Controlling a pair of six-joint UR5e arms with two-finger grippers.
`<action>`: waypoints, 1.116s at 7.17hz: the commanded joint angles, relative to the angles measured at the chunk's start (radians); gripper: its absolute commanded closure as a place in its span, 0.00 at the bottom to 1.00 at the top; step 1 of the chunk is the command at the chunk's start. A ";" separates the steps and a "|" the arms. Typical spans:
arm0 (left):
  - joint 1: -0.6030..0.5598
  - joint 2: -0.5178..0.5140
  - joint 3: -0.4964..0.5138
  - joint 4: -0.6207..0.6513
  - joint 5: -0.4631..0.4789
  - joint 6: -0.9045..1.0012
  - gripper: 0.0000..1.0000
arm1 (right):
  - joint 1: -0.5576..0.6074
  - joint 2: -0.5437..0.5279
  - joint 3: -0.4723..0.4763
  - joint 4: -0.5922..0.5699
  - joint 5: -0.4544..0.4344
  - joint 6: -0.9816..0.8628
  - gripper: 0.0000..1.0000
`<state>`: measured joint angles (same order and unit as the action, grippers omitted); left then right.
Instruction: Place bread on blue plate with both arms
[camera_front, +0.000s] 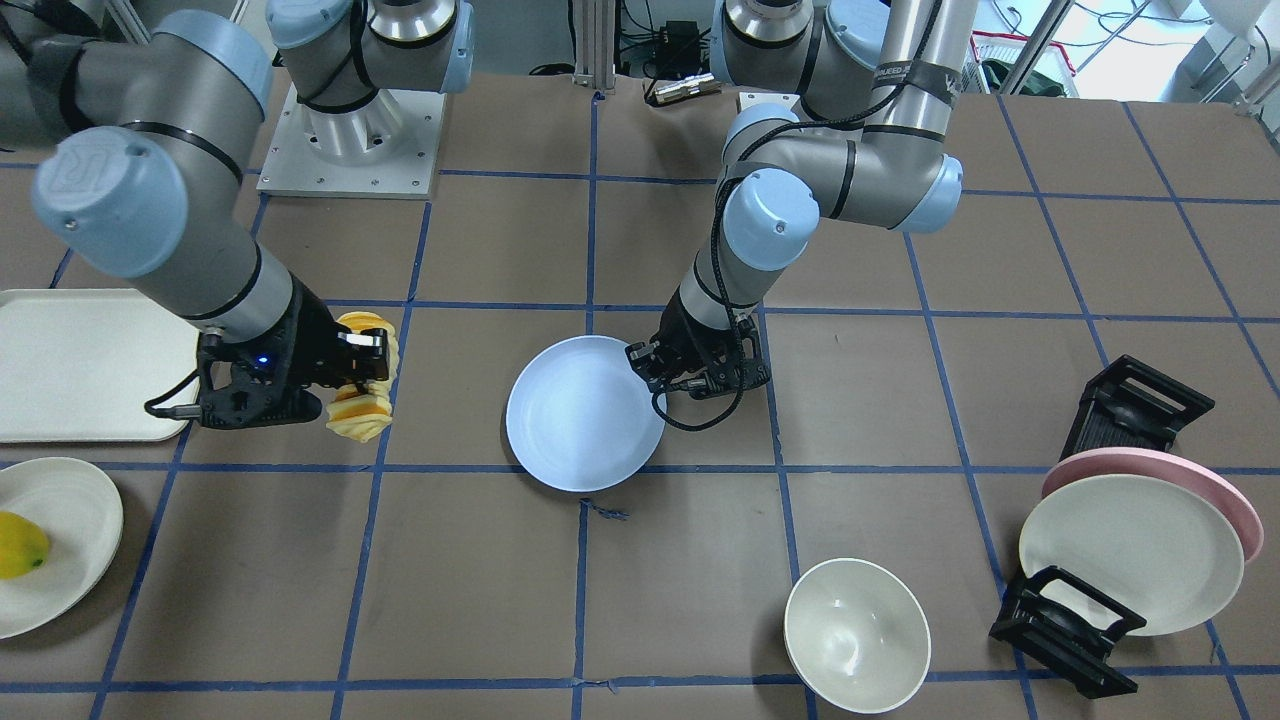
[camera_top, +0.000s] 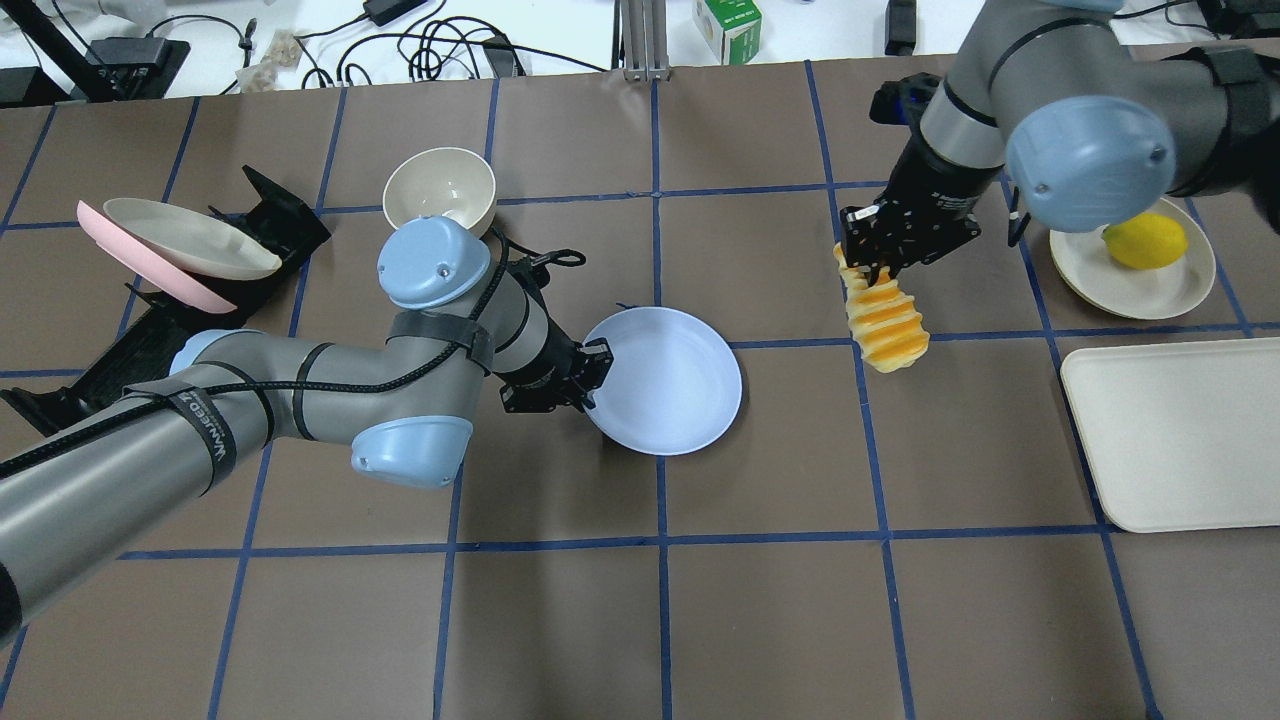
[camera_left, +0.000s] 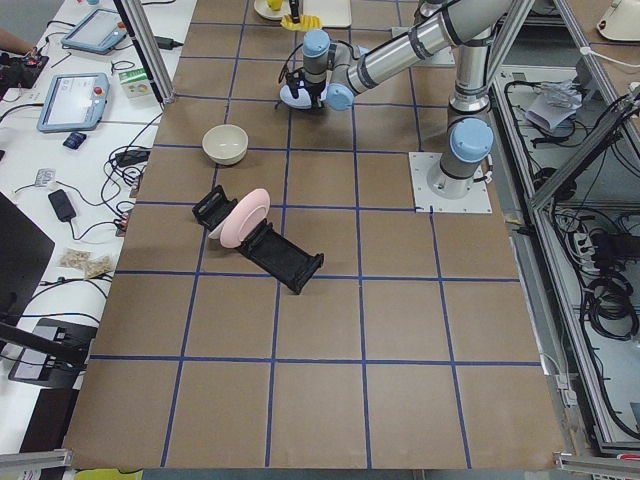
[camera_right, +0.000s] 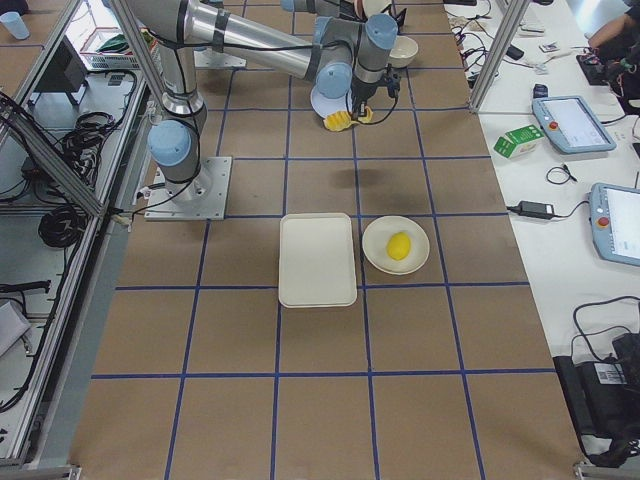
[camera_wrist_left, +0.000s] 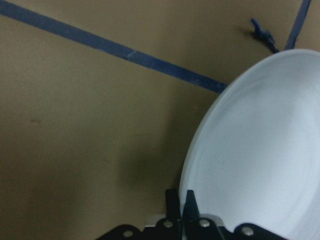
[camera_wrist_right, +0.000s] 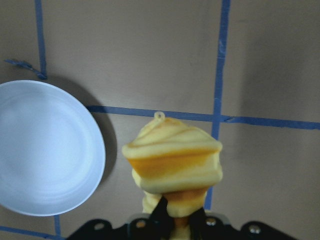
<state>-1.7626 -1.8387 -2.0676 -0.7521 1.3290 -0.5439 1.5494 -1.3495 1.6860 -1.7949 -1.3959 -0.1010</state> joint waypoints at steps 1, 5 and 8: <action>0.012 0.008 0.035 0.011 0.006 0.053 0.00 | 0.096 0.042 0.003 -0.071 0.078 0.073 1.00; 0.133 0.108 0.373 -0.504 0.136 0.433 0.00 | 0.236 0.141 0.009 -0.239 0.077 0.377 1.00; 0.182 0.154 0.601 -0.860 0.242 0.556 0.00 | 0.303 0.217 0.014 -0.309 0.078 0.518 1.00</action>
<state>-1.6035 -1.7043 -1.5563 -1.4553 1.5562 -0.0195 1.8224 -1.1665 1.6968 -2.0658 -1.3178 0.3460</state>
